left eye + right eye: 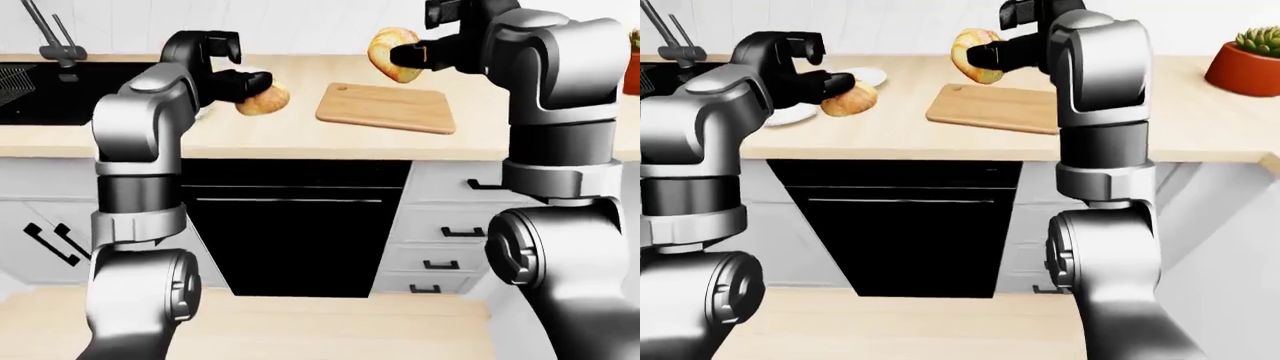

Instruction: Place all breads on the cutting board.

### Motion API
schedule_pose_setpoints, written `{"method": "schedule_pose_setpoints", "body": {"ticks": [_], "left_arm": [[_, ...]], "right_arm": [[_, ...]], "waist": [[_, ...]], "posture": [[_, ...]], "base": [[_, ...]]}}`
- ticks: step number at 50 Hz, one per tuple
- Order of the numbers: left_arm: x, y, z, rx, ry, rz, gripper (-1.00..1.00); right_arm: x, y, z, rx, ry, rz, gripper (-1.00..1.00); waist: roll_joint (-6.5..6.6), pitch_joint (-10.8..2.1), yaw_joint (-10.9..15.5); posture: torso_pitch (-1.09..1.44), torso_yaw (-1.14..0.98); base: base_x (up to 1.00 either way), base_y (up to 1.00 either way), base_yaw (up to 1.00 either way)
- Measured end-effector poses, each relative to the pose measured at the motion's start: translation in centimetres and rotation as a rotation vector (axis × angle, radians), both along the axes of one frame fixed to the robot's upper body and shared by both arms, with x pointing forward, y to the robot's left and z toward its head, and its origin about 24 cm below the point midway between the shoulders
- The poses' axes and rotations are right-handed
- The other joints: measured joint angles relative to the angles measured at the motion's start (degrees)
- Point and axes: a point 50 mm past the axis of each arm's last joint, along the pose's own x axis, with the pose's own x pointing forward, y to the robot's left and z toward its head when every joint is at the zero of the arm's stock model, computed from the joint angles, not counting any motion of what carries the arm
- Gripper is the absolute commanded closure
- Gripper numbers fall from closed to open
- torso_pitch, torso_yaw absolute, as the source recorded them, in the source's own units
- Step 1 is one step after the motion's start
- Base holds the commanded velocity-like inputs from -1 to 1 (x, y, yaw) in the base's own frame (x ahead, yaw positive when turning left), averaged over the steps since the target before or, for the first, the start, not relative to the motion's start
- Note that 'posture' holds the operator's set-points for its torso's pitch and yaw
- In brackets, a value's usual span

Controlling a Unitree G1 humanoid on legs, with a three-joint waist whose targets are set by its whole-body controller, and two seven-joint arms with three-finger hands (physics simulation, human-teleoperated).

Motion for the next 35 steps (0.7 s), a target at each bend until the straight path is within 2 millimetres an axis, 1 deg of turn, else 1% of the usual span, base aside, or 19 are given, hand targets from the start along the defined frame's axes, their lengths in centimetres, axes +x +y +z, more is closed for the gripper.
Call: {"method": "schedule_pose_setpoints", "body": {"ticks": [1,3,5,7,11,13,14,16,17,18,20,24,26,27,28,29,32,33,35], "left_arm": [[-0.1,-0.2,0.4,0.0,-0.019,-0.007,1.0],[0.0,-0.8,0.5,0.001,-0.032,-0.032,1.0],[0.0,-1.2,0.3,0.002,-0.025,-0.052,1.0],[0.1,-1.2,0.3,0.0,-0.019,-0.056,1.0],[0.0,-1.0,0.4,-0.001,-0.026,-0.044,1.0],[0.0,-1.0,0.5,-0.001,-0.028,-0.042,1.0],[0.0,-0.9,0.5,-0.001,-0.027,-0.041,1.0],[0.0,-0.5,0.4,-0.003,-0.023,-0.026,1.0],[0.0,-0.2,0.2,-0.005,-0.013,-0.015,1.0],[0.1,0.0,-0.1,-0.006,-0.002,-0.005,1.0],[0.1,0.1,-0.2,-0.005,0.01,0.004,1.0],[0.0,-0.1,0.3,-0.002,-0.014,-0.006,1.0],[-0.2,-0.1,0.7,-0.003,-0.026,-0.009,1.0],[-0.2,-0.2,0.9,-0.003,-0.032,-0.01,1.0],[-0.2,-0.4,1.1,-0.003,-0.039,-0.016,1.0],[-0.1,-0.6,0.9,-0.003,-0.038,-0.025,1.0],[0.2,-1.2,0.0,0.001,-0.005,-0.052,1.0],[0.3,-1.2,-0.1,-0.001,0.002,-0.053,1.0],[0.2,-1.1,0.1,-0.003,0.0,-0.048,1.0]], "right_arm": [[0.0,-0.2,0.2,0.001,-0.011,-0.006,1.0],[0.0,-0.8,0.3,0.006,-0.02,-0.028,1.0],[0.1,-1.4,-0.1,0.008,-0.009,-0.054,1.0],[0.1,-1.5,-0.2,0.006,0.0,-0.065,1.0],[0.0,-1.3,0.0,0.004,-0.012,-0.055,1.0],[-0.1,-1.3,0.0,0.005,-0.012,-0.052,1.0],[0.0,-1.2,0.0,0.005,-0.013,-0.05,1.0],[0.1,-0.8,-0.5,0.003,-0.002,-0.035,1.0],[0.3,-0.5,-0.8,0.001,0.013,-0.026,1.0],[0.4,-0.3,-1.1,0.0,0.029,-0.018,1.0],[0.5,-0.3,-1.3,0.002,0.045,-0.013,1.0],[0.2,-0.4,-0.3,0.002,0.005,-0.02,1.0],[0.0,-0.4,0.2,0.0,-0.017,-0.019,1.0],[-0.1,-0.4,0.4,0.001,-0.024,-0.019,1.0],[-0.1,-0.5,0.6,0.001,-0.029,-0.023,1.0],[-0.1,-0.8,0.6,0.002,-0.031,-0.03,1.0],[0.1,-1.3,-0.3,0.007,0.003,-0.055,1.0],[0.1,-1.4,-0.5,0.007,0.012,-0.058,1.0],[0.1,-1.2,-0.6,0.005,0.016,-0.056,1.0]], "waist": [[-0.69,-0.14,-0.02],[0.49,0.03,-0.58],[0.46,-0.07,-0.82],[0.94,-0.13,-0.71],[3.41,0.63,-0.75],[5.21,0.58,-1.07],[6.46,0.32,-1.15],[5.6,0.52,-0.53],[5.56,0.67,-0.4],[5.54,0.62,-0.33],[4.84,0.35,-0.36],[2.37,0.23,-0.31],[0.6,0.07,0.0],[-0.62,-0.18,0.09],[-1.04,-0.44,-0.05],[-0.34,-0.19,-0.47],[-0.1,-0.14,-0.86],[0.25,-0.16,-0.8],[1.38,0.1,-0.59]], "posture": [[0.0,0.0],[0.0,0.0],[0.0,0.0],[0.0,0.0],[0.0,0.0],[0.0,0.0],[0.0,0.0],[0.0,0.0],[0.0,0.0],[0.0,0.0],[0.0,0.0],[0.0,0.0],[0.0,0.0],[0.0,0.0],[0.0,0.0],[0.0,0.0],[0.0,0.0],[0.0,0.0],[0.0,0.0]], "base": [[0.13,0.0,0.0],[0.14,0.0,0.0],[0.14,0.0,0.0],[0.13,0.0,0.0],[0.14,0.0,0.0],[0.13,0.0,0.0],[0.13,0.0,0.0],[0.14,0.0,0.0],[0.14,0.0,0.0],[0.14,0.0,0.0],[0.13,0.0,0.0],[0.13,0.0,0.0],[0.13,0.0,0.0],[0.12,0.0,0.0],[0.11,0.0,0.0],[0.1,0.0,0.0],[0.09,0.0,0.0],[0.09,0.0,0.0],[0.09,0.0,0.0]]}}
